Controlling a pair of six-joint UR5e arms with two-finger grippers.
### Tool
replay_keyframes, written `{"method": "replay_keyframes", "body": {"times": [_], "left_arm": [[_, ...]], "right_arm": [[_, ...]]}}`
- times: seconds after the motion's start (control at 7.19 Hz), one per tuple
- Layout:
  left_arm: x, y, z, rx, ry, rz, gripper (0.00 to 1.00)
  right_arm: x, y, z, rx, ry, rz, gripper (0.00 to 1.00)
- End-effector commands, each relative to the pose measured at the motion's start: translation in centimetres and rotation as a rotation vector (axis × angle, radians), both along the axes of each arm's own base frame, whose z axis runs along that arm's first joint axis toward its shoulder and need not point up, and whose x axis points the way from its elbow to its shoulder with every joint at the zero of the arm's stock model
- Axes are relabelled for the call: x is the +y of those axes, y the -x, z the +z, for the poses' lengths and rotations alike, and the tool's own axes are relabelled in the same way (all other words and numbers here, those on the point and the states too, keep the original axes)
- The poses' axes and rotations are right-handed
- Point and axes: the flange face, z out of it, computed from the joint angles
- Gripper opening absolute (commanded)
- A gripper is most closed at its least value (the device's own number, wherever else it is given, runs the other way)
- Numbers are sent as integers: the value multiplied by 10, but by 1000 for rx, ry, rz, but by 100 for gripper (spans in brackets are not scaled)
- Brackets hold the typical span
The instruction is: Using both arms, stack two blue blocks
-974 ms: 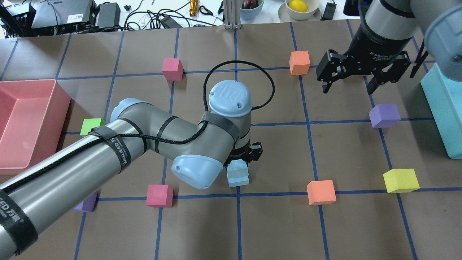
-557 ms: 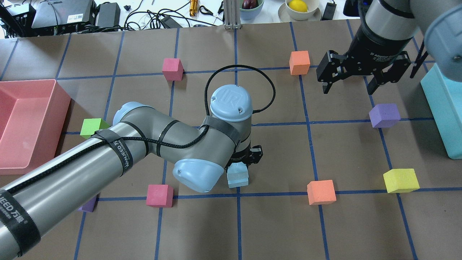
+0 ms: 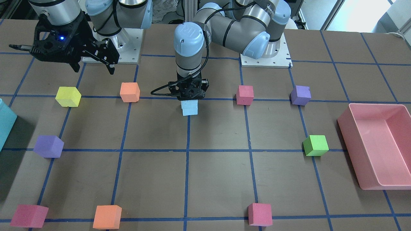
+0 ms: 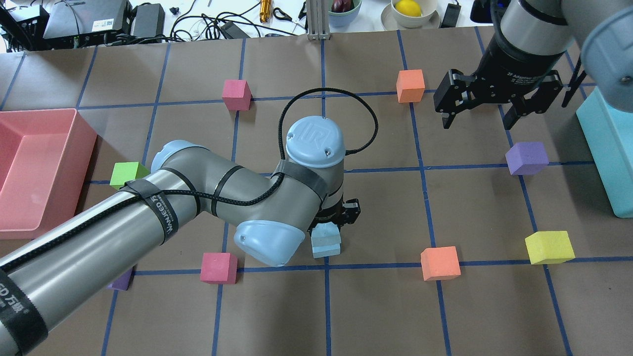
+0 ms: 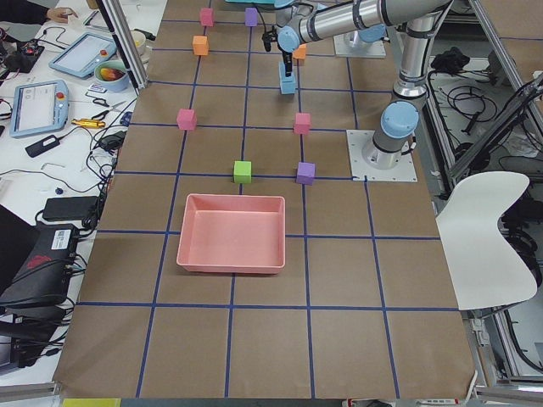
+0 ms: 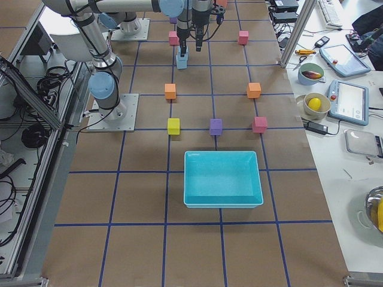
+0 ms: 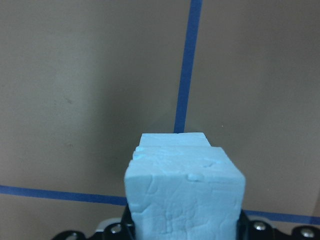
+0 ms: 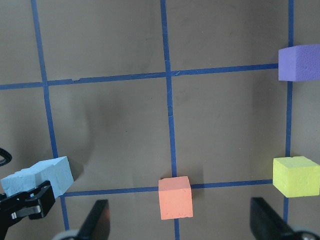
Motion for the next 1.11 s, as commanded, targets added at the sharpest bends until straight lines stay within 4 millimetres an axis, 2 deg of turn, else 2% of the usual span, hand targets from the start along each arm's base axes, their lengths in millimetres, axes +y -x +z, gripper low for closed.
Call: {"method": "replay_keyframes", "body": {"times": [0.0, 0.28, 0.42, 0.7, 0.83, 0.97], "left_arm": [[3, 0, 0, -4, -2, -6, 0], [3, 0, -4, -6, -9, -5, 0], [3, 0, -10, -15, -22, 1, 73], [7, 1, -16, -24, -31, -1, 93], [7, 1, -9, -11, -16, -2, 100], [6, 1, 2, 3, 3, -5, 100]], "right_arm": [[-1, 0, 0, 4, 1, 0, 100], [-1, 1, -1, 10, -1, 0, 100], [-1, 1, -1, 10, -2, 0, 100], [-1, 1, -1, 10, -2, 0, 100], [-1, 1, -1, 11, -2, 0, 100], [0, 0, 0, 10, 1, 2, 100]]}}
